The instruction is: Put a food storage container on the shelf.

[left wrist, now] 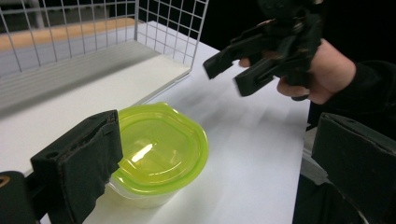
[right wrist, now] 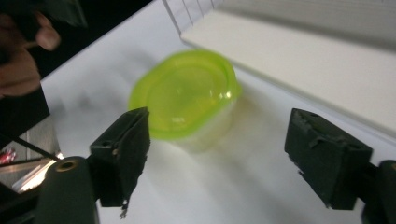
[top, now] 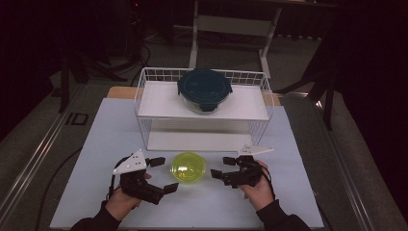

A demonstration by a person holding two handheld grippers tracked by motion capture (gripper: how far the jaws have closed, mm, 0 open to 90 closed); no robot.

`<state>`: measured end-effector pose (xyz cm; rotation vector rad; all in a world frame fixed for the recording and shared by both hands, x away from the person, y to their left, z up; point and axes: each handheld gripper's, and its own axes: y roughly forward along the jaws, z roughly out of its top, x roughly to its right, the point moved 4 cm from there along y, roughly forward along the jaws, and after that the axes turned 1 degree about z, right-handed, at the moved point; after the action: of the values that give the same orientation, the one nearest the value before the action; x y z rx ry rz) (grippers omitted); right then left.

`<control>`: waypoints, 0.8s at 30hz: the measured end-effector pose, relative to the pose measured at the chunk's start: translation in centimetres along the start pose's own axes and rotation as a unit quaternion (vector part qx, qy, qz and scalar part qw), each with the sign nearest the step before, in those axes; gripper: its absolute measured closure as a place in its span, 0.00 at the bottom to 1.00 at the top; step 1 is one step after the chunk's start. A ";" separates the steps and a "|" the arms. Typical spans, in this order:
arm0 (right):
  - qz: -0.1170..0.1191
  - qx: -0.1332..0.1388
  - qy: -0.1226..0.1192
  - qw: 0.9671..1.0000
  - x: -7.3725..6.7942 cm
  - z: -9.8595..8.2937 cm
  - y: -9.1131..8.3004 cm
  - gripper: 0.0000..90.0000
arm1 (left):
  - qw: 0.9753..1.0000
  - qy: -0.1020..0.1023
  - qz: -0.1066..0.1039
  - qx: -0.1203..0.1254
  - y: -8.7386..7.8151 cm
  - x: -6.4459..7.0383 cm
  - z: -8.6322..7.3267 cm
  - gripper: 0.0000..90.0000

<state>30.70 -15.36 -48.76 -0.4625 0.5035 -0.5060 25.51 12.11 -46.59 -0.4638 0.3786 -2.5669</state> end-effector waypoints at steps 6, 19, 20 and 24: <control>0.034 0.016 0.028 0.999 -0.5 1.0 -0.5 0.17 | 0.998 -0.061 -0.003 -0.022 0.0 -2.1 0.6 0.02; 0.035 -0.014 0.165 0.986 0.7 0.9 1.6 0.28 | 0.980 -0.180 -0.004 -0.089 1.7 -5.6 -0.4 0.04; 0.036 -0.019 0.175 0.984 0.7 0.8 1.9 0.30 | 0.976 -0.194 -0.005 -0.094 1.8 -5.7 -0.6 0.05; 0.025 -0.037 0.209 0.977 0.7 0.4 3.0 0.38 | 0.964 -0.247 0.009 -0.102 2.2 -6.5 -1.2 0.15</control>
<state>32.45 -13.28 -50.32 -0.4134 0.9397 -0.5388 31.30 13.87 -50.12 -1.1371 0.4578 -2.2942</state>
